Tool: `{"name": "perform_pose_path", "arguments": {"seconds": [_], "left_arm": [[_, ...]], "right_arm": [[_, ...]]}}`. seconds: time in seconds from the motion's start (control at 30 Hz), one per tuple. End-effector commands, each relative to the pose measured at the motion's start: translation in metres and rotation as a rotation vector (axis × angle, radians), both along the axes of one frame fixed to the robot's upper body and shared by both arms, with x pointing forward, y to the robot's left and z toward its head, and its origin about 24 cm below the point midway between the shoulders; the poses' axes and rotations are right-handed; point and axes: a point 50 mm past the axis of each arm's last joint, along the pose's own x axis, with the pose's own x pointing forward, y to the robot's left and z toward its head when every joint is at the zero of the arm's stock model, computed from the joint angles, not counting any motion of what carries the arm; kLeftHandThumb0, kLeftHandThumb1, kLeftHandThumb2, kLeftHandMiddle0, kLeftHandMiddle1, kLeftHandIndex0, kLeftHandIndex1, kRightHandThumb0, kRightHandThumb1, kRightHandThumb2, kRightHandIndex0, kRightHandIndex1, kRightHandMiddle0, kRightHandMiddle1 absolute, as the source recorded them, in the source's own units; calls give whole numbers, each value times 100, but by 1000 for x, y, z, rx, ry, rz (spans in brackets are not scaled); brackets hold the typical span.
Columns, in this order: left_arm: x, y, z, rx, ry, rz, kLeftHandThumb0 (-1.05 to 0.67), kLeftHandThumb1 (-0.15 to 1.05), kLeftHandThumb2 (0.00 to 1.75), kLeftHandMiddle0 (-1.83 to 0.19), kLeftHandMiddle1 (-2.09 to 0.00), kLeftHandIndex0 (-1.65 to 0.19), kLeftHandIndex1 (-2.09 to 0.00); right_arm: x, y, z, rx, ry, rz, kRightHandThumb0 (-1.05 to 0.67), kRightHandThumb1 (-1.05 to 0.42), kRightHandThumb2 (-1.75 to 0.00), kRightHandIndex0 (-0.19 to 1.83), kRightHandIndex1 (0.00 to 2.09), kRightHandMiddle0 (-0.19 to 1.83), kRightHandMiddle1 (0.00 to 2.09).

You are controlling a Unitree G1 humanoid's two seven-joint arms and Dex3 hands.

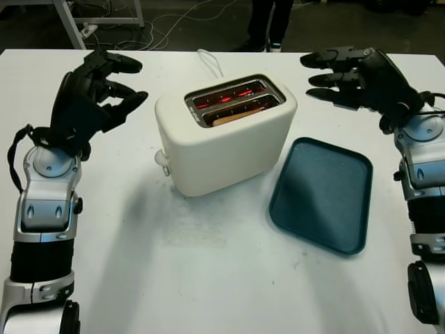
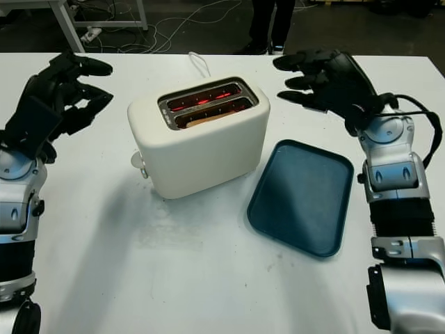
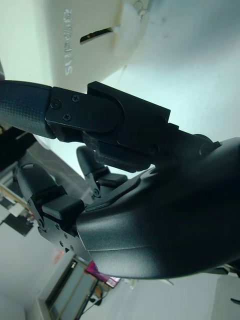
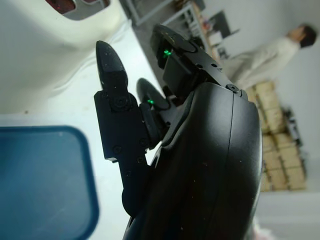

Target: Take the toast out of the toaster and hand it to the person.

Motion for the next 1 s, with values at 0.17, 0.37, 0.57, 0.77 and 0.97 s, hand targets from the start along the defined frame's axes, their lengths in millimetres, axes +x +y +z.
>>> {"name": "perform_pose_path", "arguments": {"seconds": [0.17, 0.37, 0.57, 0.77, 0.97], "left_arm": [[-7, -1, 3, 12, -2, 19, -90, 92, 16, -30, -115, -29, -93], [-10, -4, 4, 1, 8, 22, -91, 92, 16, -30, -116, -29, -93], [-11, -4, 6, 1, 11, 22, -91, 92, 16, -30, -116, -30, -93], [-12, -6, 7, 1, 13, 16, -92, 92, 16, -30, -114, -30, -91], [-13, -6, 7, 5, 8, 14, -91, 92, 16, -30, -114, -30, -90]], "right_arm": [[-5, -1, -2, 7, 18, -2, -29, -92, -13, 58, 2, 52, 0], [-2, -1, -2, 49, 35, 6, -29, -92, -12, 60, 3, 52, 0], [0, 0, 1, 59, 28, 14, -31, -92, -11, 61, 3, 53, 1], [0, 1, 3, 48, 29, 13, -34, -92, -11, 60, 2, 53, 1], [0, 1, 1, 63, 37, 7, -31, -92, -10, 59, 2, 52, 0]]}}
